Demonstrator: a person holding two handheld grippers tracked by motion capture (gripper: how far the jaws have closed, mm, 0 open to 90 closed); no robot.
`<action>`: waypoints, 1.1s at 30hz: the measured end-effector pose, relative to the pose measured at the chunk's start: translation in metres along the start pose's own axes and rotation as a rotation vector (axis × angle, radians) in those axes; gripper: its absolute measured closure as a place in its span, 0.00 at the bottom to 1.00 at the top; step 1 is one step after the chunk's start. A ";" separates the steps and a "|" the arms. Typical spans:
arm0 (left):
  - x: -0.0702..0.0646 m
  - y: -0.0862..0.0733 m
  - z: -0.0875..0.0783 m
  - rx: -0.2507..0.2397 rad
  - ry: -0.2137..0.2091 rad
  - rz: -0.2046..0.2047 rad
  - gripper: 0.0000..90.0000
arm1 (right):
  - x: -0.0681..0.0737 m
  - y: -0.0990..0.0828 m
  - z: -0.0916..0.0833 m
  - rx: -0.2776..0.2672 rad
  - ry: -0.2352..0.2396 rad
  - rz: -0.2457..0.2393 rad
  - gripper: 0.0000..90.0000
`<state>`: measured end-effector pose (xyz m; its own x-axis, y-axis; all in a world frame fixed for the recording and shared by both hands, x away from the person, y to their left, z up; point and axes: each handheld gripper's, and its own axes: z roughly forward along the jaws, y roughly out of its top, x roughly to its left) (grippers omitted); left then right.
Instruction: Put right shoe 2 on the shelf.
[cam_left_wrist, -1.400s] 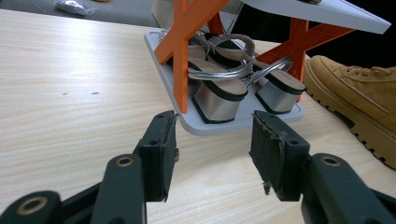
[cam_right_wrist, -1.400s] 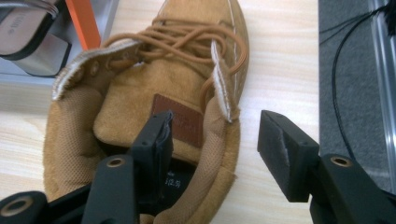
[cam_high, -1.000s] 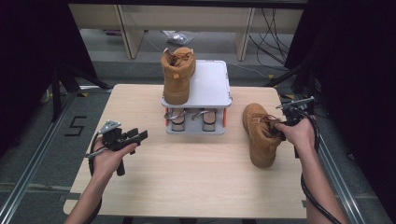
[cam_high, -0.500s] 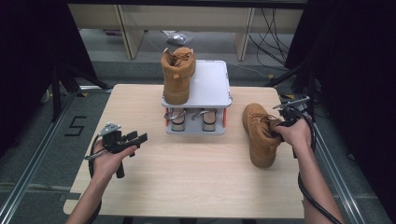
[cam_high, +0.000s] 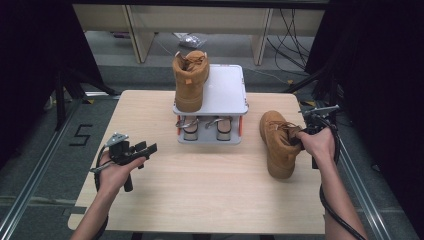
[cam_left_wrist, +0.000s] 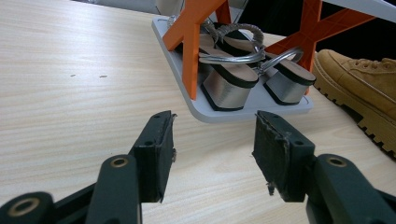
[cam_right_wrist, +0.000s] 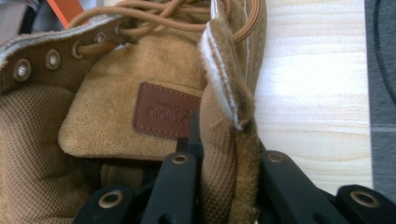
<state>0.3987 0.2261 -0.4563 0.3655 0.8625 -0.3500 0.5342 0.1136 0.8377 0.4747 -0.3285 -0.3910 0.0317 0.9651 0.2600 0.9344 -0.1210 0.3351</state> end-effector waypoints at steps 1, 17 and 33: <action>0.000 0.000 0.000 -0.002 -0.002 0.001 0.52 | -0.001 0.000 0.000 0.000 0.011 0.008 0.92; 0.005 -0.002 -0.003 -0.006 0.008 -0.010 0.52 | -0.003 0.001 -0.007 -0.059 0.071 -0.026 0.94; 0.012 -0.009 -0.007 -0.005 0.013 -0.036 0.52 | 0.016 0.012 -0.033 -0.121 0.119 0.044 0.94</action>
<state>0.3932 0.2390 -0.4652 0.3367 0.8640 -0.3744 0.5430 0.1468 0.8268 0.4744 -0.3219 -0.3531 0.0233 0.9249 0.3796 0.8831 -0.1969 0.4258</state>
